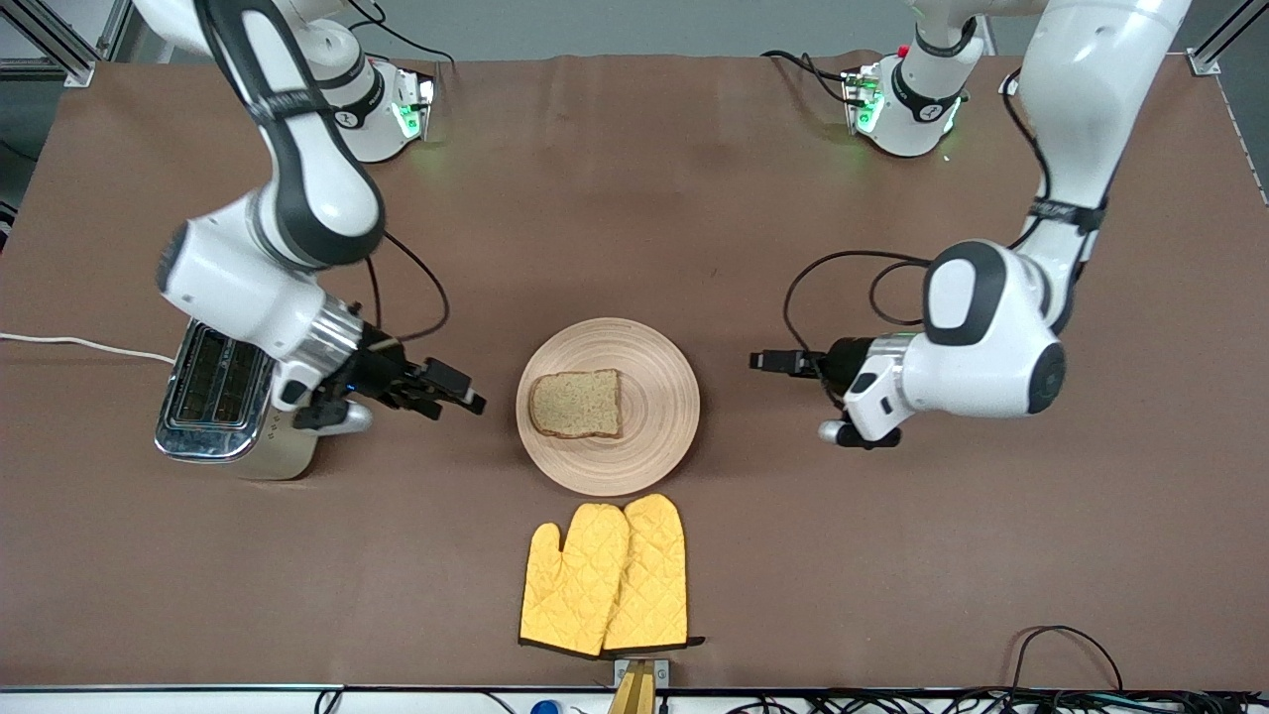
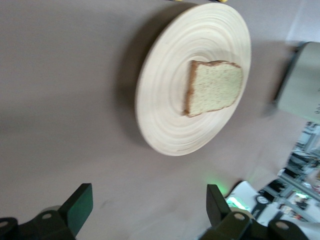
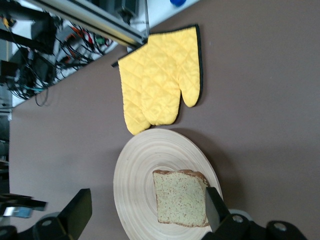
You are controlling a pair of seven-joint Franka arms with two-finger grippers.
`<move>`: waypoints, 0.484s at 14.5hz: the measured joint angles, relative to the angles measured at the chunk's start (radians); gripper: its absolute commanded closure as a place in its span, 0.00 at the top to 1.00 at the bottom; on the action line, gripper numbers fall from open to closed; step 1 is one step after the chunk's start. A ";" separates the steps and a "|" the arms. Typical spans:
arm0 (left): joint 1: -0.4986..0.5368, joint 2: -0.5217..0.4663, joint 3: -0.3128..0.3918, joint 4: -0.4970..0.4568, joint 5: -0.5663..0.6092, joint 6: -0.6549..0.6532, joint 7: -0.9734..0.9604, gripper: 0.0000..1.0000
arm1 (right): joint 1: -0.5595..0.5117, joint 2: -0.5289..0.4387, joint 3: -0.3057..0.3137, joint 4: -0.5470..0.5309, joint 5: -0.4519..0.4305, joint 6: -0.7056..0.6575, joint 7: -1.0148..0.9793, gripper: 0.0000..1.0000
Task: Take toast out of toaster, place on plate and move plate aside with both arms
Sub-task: 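Withdraw the right gripper while the left gripper reaches the plate rim, then grasp the wooden plate rim with the left gripper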
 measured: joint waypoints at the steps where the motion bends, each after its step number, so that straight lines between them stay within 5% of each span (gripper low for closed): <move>1: -0.001 0.023 -0.019 0.000 -0.031 0.019 0.013 0.99 | -0.021 -0.048 -0.006 -0.017 -0.052 -0.021 -0.001 1.00; 4: -0.003 0.073 -0.033 -0.003 -0.132 0.027 0.172 0.95 | -0.152 -0.193 -0.013 -0.032 -0.302 -0.165 0.000 1.00; 7: 0.004 0.144 -0.030 -0.010 -0.198 0.028 0.363 0.81 | -0.293 -0.324 -0.017 -0.004 -0.489 -0.381 -0.010 1.00</move>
